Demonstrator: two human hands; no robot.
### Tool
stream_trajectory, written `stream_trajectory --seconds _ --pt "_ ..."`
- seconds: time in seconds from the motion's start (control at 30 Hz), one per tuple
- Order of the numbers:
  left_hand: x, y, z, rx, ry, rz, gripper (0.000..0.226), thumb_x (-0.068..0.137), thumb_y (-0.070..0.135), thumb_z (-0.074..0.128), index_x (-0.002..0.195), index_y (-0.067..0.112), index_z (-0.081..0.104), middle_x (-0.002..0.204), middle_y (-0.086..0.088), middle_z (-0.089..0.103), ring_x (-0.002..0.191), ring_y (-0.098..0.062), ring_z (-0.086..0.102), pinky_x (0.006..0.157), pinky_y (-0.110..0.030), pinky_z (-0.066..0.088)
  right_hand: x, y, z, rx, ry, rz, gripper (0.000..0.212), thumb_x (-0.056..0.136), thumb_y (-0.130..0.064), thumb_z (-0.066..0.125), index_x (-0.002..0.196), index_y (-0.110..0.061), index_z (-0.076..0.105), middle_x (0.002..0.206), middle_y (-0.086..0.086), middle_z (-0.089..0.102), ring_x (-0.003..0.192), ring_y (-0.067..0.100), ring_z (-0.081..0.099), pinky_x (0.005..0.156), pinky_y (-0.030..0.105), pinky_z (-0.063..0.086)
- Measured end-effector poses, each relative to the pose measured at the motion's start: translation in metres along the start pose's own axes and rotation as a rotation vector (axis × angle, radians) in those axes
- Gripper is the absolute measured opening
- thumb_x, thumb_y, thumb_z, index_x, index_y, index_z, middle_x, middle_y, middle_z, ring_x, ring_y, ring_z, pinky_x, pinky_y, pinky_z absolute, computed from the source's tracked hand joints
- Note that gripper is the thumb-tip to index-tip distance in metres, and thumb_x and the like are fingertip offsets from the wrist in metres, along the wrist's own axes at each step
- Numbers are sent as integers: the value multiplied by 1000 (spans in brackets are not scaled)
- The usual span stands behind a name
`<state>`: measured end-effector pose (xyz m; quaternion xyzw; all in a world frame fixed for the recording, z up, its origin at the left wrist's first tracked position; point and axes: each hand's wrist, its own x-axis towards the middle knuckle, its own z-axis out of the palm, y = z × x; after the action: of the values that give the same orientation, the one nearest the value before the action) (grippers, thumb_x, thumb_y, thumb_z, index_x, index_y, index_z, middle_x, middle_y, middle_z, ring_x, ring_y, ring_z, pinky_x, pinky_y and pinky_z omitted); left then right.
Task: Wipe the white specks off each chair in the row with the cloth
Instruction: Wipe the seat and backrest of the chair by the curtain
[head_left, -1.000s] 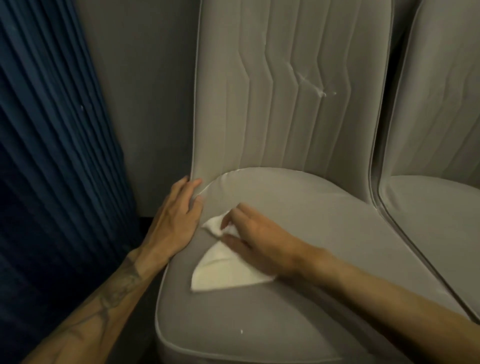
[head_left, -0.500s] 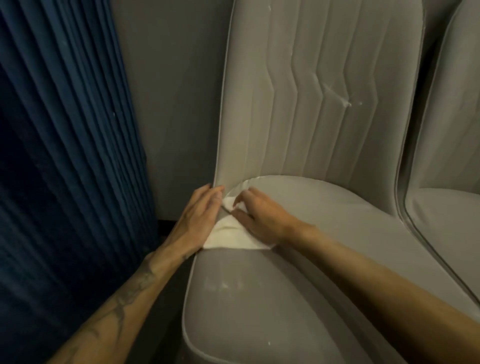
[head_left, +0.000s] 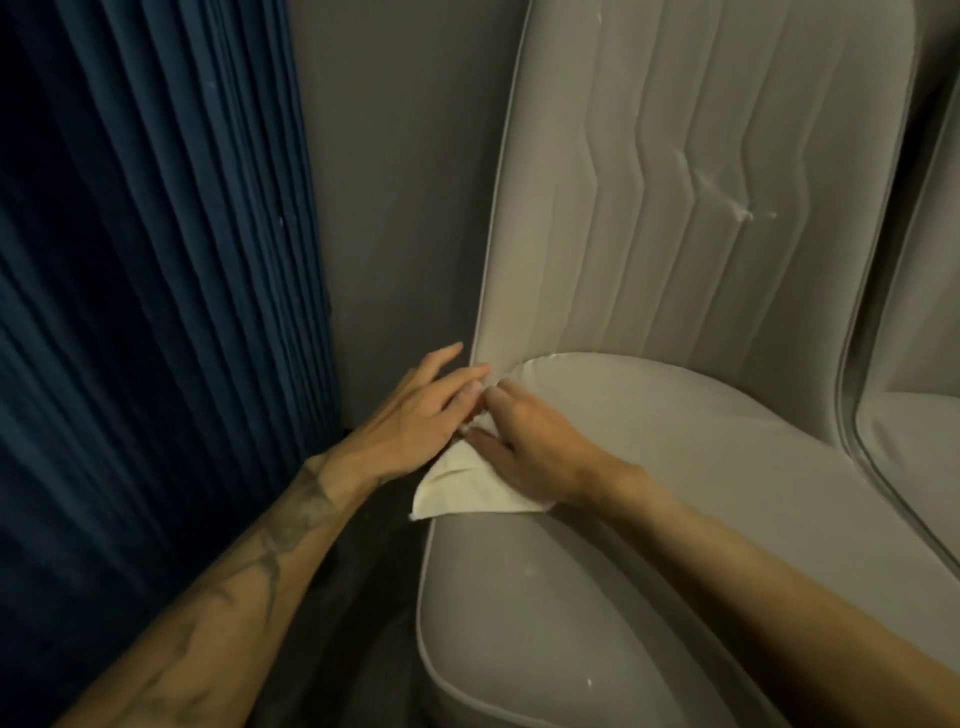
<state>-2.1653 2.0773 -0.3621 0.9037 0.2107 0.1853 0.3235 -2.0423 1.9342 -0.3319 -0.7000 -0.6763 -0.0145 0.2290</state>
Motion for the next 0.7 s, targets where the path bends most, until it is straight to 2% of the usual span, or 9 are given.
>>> stream_trajectory --seconds 0.03,0.1,0.2,0.27,0.33,0.43,0.5,0.6,0.7 --pt "8 1 -3 29 5 -3 47 108 56 30 153 48 41 170 14 13 157 -23 18 128 -47 19 -7 -8 -1 3 -6 -11 26 99 -32 56 114 -10 57 112 9 57 96 21 53 88 34 45" --pt "24 4 -7 101 -11 2 47 108 57 31 154 50 39 171 9 11 156 -29 18 128 -49 19 -32 -27 -8 14 -47 -110 25 100 -36 54 115 -16 57 115 1 54 97 12 51 82 18 41" --pt "40 5 -10 134 -48 28 44 109 54 32 152 54 37 171 4 11 156 -30 20 127 -50 22 -52 -34 -10 12 -123 -258 24 101 -39 51 118 -22 55 117 -7 50 99 5 48 85 9 36" --pt "42 0 -9 108 -69 35 43 109 53 32 151 58 34 169 3 12 155 -31 23 126 -51 24 -36 -25 -14 9 -96 -215 24 100 -38 53 116 -19 56 115 -2 53 98 10 51 87 16 42" --pt "42 -4 -7 53 -108 29 42 108 59 30 149 65 28 167 4 15 153 -30 27 124 -55 27 -9 -7 -7 -29 -36 -77 25 99 -33 56 113 -13 57 113 6 56 98 20 54 90 34 44" --pt "43 -8 -3 -43 -106 29 45 99 72 26 144 73 26 160 4 23 147 -30 36 121 -57 31 4 -4 3 -42 14 15 26 99 -30 56 112 -8 55 115 11 55 99 24 53 91 38 42" --pt "44 -10 4 -68 -68 33 47 95 73 26 142 73 27 158 1 27 144 -29 41 121 -54 33 -18 -23 -1 8 -7 -57 25 100 -32 55 112 -10 57 114 7 55 97 18 51 90 30 41" --pt "47 -12 12 -95 -42 42 42 98 67 26 140 72 28 162 1 22 148 -25 36 124 -50 30 -57 -44 -7 94 -106 -235 25 102 -36 51 117 -18 56 115 -2 51 100 8 47 89 9 33" --pt "48 -15 15 -128 -16 37 44 96 66 27 140 71 30 162 -4 24 149 -25 34 125 -50 29 -38 -29 -15 46 -125 -197 25 101 -35 52 118 -17 57 114 -1 52 99 9 49 89 9 36"
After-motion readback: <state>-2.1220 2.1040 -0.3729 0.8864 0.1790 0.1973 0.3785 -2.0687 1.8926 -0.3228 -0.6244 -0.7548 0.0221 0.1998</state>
